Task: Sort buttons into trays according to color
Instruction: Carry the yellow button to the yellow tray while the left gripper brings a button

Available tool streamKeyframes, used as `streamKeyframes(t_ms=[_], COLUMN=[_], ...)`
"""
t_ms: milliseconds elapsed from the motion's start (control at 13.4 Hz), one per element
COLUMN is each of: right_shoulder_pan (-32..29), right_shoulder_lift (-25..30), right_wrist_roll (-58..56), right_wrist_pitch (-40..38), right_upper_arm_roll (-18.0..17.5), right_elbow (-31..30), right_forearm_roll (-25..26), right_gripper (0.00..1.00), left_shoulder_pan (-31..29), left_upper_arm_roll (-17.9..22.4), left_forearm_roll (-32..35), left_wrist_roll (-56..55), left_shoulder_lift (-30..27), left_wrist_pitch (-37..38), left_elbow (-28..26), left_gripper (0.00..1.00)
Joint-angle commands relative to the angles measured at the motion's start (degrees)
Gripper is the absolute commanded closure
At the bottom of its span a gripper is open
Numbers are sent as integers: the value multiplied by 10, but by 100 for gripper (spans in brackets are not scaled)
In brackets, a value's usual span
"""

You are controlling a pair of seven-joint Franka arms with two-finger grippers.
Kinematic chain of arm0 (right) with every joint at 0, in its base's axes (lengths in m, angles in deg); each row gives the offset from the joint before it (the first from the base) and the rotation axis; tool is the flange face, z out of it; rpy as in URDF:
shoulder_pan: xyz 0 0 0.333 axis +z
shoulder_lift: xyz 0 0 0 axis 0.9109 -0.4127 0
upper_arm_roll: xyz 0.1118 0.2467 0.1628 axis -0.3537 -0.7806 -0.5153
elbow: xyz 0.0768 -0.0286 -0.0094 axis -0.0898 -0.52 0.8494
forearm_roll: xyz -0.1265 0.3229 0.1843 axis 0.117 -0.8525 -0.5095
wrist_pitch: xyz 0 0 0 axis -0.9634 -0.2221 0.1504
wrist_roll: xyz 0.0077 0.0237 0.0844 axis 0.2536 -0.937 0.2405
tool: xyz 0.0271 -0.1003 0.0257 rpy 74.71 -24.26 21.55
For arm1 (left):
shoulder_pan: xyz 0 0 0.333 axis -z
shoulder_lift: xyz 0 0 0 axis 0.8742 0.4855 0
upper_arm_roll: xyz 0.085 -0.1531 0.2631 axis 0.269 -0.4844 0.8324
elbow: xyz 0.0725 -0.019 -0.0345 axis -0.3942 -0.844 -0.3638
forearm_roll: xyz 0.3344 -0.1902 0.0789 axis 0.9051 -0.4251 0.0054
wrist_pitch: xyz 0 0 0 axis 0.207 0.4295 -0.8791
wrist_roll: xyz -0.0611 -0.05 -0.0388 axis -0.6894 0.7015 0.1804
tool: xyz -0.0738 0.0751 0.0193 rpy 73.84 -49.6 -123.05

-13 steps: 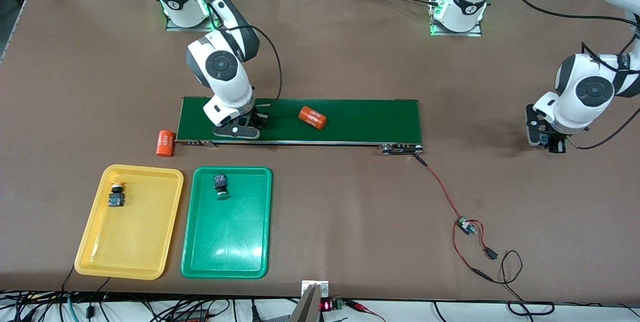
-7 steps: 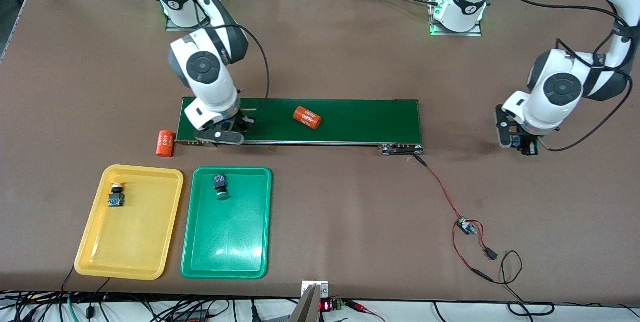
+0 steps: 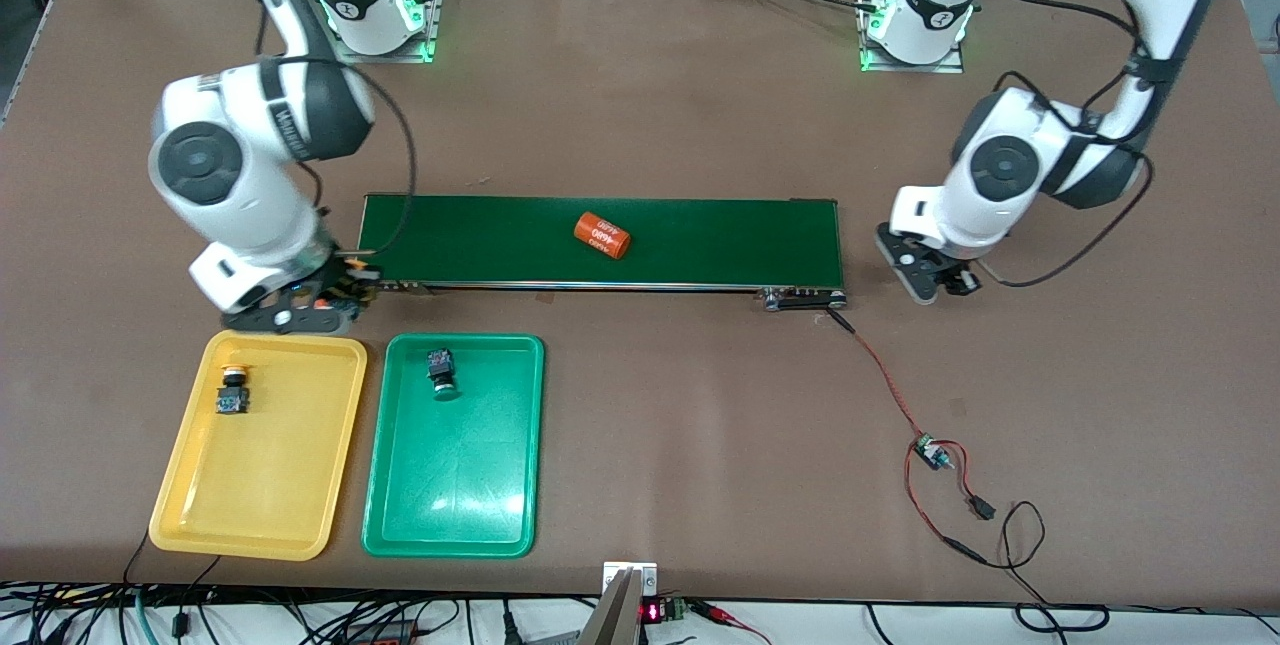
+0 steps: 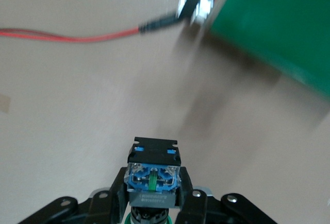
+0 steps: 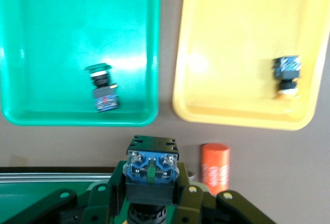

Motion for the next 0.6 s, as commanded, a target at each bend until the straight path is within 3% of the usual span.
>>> streamKeyframes(t_ms=[0, 373, 522], right_shoulder_pan=[-44, -68, -71], right_shoulder_lift=[-50, -123, -147], right_wrist_roll=[-82, -139, -145], right_wrist_pitch=[-5, 91, 108], right_upper_arm_roll=[7, 53, 61], right_elbow=[41, 65, 79], right_forearm_roll=[25, 28, 28], right_gripper=[95, 95, 95], left_shoulder_pan=[3, 28, 56], left_upper_arm_roll=[-3, -24, -27], left_forearm_roll=[-26, -137, -185], left_wrist_roll=[-59, -230, -351], left_shoulder_lift=[12, 17, 18], left_wrist_pitch=[26, 108, 138], left_elbow=[32, 95, 124], left_gripper=[76, 76, 76])
